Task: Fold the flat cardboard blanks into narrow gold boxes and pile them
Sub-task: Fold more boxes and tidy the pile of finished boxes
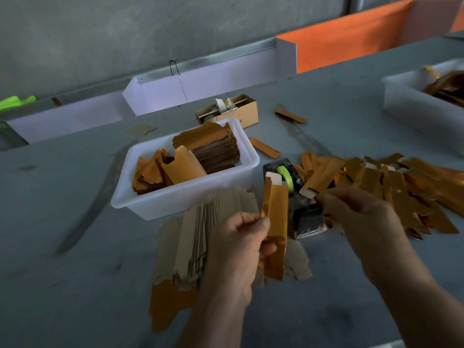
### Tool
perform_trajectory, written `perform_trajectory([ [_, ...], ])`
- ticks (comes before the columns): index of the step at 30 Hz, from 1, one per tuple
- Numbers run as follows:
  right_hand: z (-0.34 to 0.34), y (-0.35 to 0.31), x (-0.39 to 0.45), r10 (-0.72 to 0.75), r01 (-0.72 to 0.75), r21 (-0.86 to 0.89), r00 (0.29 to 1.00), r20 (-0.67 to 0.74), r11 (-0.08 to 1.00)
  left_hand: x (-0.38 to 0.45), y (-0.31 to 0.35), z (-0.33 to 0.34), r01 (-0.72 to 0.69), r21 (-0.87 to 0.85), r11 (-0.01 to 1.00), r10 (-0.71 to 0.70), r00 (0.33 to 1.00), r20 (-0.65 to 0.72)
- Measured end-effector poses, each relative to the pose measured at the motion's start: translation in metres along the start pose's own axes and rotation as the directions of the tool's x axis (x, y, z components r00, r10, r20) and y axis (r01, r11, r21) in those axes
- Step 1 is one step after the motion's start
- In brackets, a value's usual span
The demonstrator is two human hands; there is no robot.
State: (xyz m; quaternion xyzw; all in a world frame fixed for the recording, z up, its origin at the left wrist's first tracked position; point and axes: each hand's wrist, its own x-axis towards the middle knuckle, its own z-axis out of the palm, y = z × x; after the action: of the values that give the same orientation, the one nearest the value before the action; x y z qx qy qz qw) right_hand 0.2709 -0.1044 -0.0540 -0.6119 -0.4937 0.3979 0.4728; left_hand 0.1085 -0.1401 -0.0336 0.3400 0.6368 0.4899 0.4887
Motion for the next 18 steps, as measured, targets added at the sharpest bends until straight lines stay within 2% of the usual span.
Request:
perform_trajectory([
  [5,-0.004,0.009,0.021,0.078,-0.06,-0.116,0.984,0.162,0.991,0.01,-0.005,0.002,-0.024,0.054,0.998,0.026,0.999,-0.037],
  [10,0.002,0.007,0.029,-0.023,0.084,-0.246,0.97,0.241,0.966,0.016,-0.011,0.004,0.008,0.063,0.998,-0.008,1.0,-0.008],
  [14,0.006,0.01,0.033,-0.012,0.076,-0.297,0.977,0.211,0.952,0.019,-0.013,0.004,0.037,0.049,0.998,-0.037,0.999,0.0],
  [18,0.008,0.012,0.036,0.037,0.017,-0.26,0.979,0.201,0.965,0.021,-0.016,0.004,0.035,0.054,0.998,-0.036,0.999,0.014],
])
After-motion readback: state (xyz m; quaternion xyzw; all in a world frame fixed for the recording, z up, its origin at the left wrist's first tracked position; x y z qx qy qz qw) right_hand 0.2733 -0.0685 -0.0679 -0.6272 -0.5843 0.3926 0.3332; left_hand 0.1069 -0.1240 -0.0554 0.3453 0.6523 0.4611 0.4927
